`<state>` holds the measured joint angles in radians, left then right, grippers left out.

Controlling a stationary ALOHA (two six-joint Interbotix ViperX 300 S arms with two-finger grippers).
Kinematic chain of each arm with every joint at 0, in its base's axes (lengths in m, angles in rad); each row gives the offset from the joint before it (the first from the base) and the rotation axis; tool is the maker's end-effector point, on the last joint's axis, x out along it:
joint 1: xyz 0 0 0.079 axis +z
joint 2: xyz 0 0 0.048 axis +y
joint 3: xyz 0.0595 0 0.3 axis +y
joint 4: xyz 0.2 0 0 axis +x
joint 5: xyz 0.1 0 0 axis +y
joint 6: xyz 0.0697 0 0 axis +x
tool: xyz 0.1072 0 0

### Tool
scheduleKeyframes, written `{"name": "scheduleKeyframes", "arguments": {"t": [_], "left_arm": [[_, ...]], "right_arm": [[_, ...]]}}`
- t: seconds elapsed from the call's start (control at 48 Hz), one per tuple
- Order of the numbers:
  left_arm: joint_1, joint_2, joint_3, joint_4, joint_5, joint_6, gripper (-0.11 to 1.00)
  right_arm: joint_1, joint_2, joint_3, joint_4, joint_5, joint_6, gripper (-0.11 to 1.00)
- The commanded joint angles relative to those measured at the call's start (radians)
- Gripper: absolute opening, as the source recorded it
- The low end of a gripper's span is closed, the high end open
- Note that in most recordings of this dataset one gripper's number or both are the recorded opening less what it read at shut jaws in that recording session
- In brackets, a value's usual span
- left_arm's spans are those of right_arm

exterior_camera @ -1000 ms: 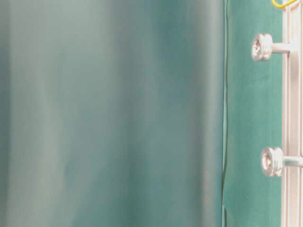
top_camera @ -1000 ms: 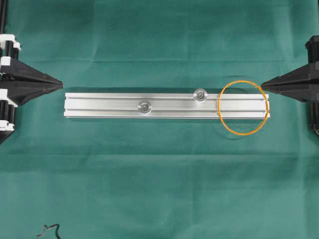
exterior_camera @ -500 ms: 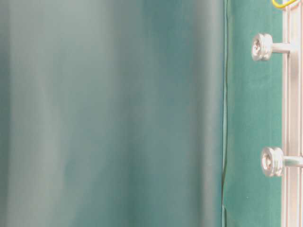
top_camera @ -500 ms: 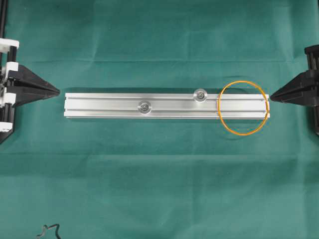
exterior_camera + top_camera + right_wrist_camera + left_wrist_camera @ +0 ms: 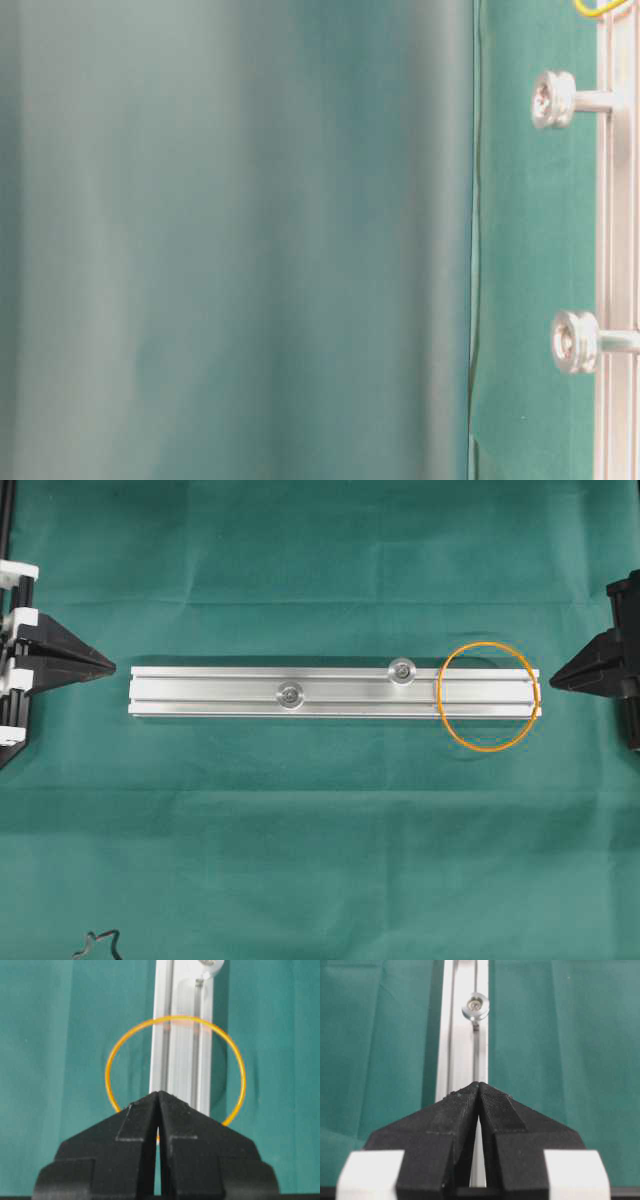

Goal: Hook the rubber onto the shaft.

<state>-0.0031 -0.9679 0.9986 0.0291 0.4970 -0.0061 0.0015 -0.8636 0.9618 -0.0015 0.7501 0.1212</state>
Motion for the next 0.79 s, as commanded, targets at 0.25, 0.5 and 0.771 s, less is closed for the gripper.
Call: {"name": "scheduleKeyframes", "arguments": {"t": [0.25, 0.5, 0.771], "left_arm": [[0.002, 0.006, -0.032, 0.002, -0.005, 0.002, 0.0], [0.002, 0.008, -0.032, 0.002, -0.005, 0.003, 0.0], [0.002, 0.008, -0.034, 0.003, -0.005, 0.002, 0.0]], "right_arm": [[0.0, 0.029, -0.077, 0.0, 0.238, 0.003, 0.03], [0.002, 0.086, -0.126, 0.0, 0.417, 0.003, 0.03], [0.0, 0.137, -0.144, -0.003, 0.474, 0.003, 0.03]]}}
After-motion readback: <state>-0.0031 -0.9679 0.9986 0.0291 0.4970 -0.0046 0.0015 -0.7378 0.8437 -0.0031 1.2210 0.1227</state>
